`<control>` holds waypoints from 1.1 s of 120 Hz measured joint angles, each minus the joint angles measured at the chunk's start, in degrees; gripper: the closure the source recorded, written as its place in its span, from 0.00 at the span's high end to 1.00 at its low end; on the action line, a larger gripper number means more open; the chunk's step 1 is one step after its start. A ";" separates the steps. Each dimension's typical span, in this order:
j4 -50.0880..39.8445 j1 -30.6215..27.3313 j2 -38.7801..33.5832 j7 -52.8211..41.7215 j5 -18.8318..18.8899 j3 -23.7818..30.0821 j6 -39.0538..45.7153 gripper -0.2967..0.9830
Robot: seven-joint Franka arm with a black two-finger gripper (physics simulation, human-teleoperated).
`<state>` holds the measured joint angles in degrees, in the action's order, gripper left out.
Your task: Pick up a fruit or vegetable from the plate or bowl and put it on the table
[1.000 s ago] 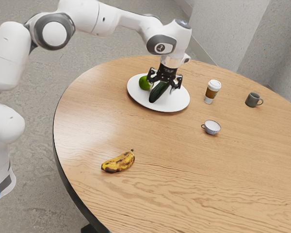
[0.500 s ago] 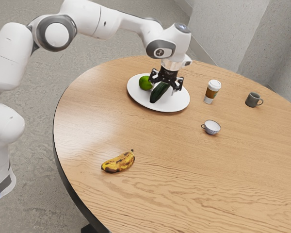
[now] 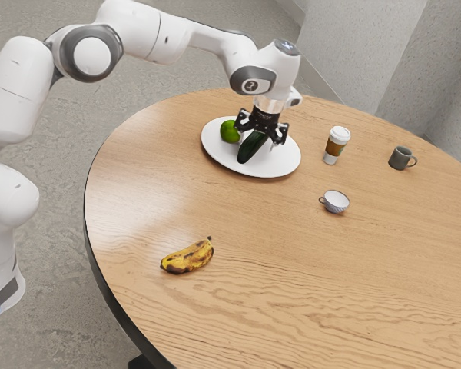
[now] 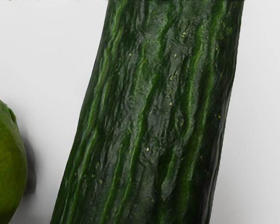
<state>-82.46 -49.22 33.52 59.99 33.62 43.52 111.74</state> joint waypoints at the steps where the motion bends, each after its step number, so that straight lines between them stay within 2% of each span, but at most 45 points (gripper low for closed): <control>1: 0.00 0.00 0.01 -0.01 0.00 0.00 0.01 0.77; 132: 0.07 0.00 1.11 -1.22 2.87 -0.43 3.73 0.77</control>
<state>-82.39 -49.22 34.63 58.77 36.48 43.09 115.47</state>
